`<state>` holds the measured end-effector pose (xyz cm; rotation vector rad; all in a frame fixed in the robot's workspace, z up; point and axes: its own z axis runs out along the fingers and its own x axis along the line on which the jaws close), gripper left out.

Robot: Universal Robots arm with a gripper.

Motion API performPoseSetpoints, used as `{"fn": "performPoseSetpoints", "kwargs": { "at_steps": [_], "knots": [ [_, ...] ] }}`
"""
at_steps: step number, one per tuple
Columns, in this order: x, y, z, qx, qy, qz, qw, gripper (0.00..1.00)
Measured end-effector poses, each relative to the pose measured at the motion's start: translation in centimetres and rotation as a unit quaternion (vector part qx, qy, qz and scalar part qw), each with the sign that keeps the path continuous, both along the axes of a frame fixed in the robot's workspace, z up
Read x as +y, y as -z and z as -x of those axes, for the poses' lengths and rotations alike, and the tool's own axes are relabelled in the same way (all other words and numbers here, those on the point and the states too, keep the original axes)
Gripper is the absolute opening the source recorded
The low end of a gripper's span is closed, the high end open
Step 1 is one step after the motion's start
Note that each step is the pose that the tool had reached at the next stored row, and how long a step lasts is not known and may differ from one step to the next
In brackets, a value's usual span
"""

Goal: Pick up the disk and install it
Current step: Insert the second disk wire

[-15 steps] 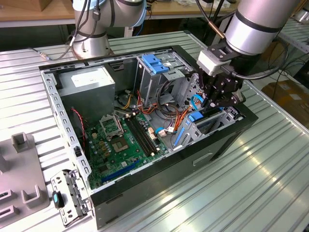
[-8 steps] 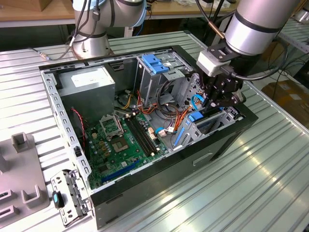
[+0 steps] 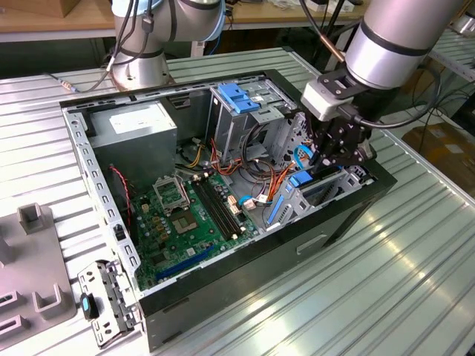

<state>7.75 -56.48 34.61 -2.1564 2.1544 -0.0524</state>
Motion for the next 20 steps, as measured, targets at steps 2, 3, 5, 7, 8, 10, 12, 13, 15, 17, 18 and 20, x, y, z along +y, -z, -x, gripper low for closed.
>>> {"fn": "performPoseSetpoints", "kwargs": {
  "at_steps": [2,3,5,7,8,10,12,13,15,17,18,20],
  "knots": [
    [-0.01,0.08,0.01,0.0,0.0,-0.0036,0.99999,0.16],
    [-0.02,0.11,0.01,0.0,0.0,-0.0048,0.99999,0.16],
    [-0.04,0.26,0.0,0.0,0.0,-0.0072,0.99997,0.16],
    [-0.13,0.46,0.0,0.0,0.0,-0.008,0.99997,0.16],
    [-0.14,0.48,0.0,0.0,0.0,-0.0081,0.99997,0.16],
    [-0.14,0.49,0.0,0.0,0.0,-0.0082,0.99997,0.16],
    [-0.14,0.47,0.0,0.0,0.0,-0.0083,0.99997,0.16],
    [-0.15,0.43,0.0,-0.0001,0.0,-0.0085,0.99996,0.16],
    [-0.14,0.25,0.0,-0.0003,0.0,-0.0096,0.99995,0.16],
    [-0.14,-0.02,0.0,-0.0002,0.0,-0.0103,0.99995,0.17],
    [-0.14,-0.14,0.0,-0.0002,0.0,-0.0104,0.99995,0.24],
    [-0.14,-0.42,0.0,-0.0003,0.0,-0.0105,0.99995,0.24]
  ]
}}
